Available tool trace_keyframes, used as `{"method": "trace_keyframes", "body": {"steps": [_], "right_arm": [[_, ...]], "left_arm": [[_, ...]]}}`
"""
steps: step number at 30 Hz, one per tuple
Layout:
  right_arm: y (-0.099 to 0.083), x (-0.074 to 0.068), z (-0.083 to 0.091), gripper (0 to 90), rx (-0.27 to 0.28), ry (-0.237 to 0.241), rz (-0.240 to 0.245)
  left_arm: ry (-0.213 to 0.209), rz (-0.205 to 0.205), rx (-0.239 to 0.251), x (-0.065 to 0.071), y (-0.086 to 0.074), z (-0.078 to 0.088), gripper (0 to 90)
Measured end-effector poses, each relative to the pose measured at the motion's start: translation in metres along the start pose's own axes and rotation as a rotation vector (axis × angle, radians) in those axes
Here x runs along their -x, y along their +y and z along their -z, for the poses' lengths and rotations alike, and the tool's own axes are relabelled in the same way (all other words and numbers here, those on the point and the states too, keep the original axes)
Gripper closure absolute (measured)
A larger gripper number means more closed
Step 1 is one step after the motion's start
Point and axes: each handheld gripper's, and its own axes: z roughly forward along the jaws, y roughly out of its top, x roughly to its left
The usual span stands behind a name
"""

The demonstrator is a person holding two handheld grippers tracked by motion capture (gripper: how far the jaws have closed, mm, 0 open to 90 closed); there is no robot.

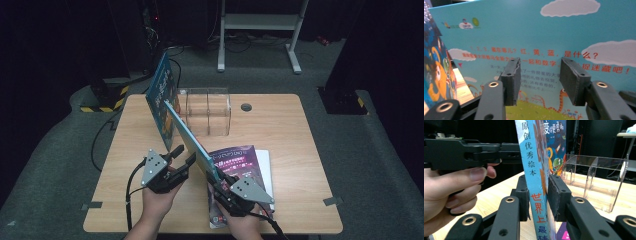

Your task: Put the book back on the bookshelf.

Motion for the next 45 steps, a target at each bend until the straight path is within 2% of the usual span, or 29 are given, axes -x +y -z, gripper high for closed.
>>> {"method": "trace_keyframes", "body": {"steps": [2,3,10,14,16,17,19,21,23,24,26,30,32,36,39,42,45], "right_arm": [[0.000,0.002,0.001,71.3,0.001,-0.003,-0.010],[0.000,0.002,0.001,71.3,0.001,-0.003,-0.010],[-0.001,0.006,0.004,70.0,-0.017,0.023,-0.015],[-0.005,0.005,0.003,67.6,-0.026,0.054,-0.022],[-0.005,0.005,0.002,66.9,-0.030,0.062,-0.019],[-0.007,0.003,-0.001,64.8,-0.057,0.087,-0.006],[-0.009,0.001,-0.003,63.0,-0.074,0.095,0.005],[-0.015,-0.004,-0.007,60.8,-0.105,0.075,0.027],[-0.022,-0.004,-0.011,62.3,-0.126,0.072,0.017],[-0.024,-0.004,-0.011,63.1,-0.108,0.070,0.017],[-0.023,-0.004,-0.011,63.9,-0.107,0.071,0.021],[-0.021,-0.006,-0.012,64.6,-0.100,0.057,0.057],[-0.020,-0.006,-0.012,64.3,-0.103,0.059,0.050],[-0.018,-0.007,-0.013,63.3,-0.091,0.060,0.061],[-0.014,-0.008,-0.017,63.4,-0.087,0.045,0.081],[-0.013,-0.007,-0.018,63.8,-0.086,0.035,0.086],[-0.012,-0.010,-0.018,63.6,-0.081,0.018,0.123]], "left_arm": [[0.012,-0.026,0.000,0.002,0.002,-0.004,53.7],[0.012,-0.026,0.000,0.002,0.002,-0.004,53.5],[0.023,0.000,-0.018,-0.004,0.000,-0.010,51.8],[0.010,0.036,-0.045,-0.011,-0.007,-0.015,51.8],[0.006,0.035,-0.050,-0.012,-0.008,-0.016,51.8],[0.001,0.029,-0.060,-0.012,-0.009,-0.018,50.9],[-0.009,0.020,-0.080,-0.011,-0.012,-0.022,50.5],[-0.009,0.020,-0.085,-0.011,-0.014,-0.023,50.1],[-0.006,0.027,-0.092,-0.013,-0.017,-0.024,49.9],[-0.006,0.032,-0.094,-0.015,-0.018,-0.023,49.7],[0.001,0.031,-0.102,-0.017,-0.020,-0.023,50.3],[0.004,0.047,-0.106,-0.023,-0.025,-0.024,50.5],[-0.004,0.062,-0.135,-0.028,-0.030,-0.026,50.4],[-0.004,0.071,-0.143,-0.031,-0.034,-0.028,50.3],[-0.015,0.112,-0.166,-0.038,-0.043,-0.032,51.0],[-0.024,0.130,-0.162,-0.040,-0.047,-0.034,53.0],[-0.032,0.130,-0.162,-0.040,-0.047,-0.035,54.6]]}}
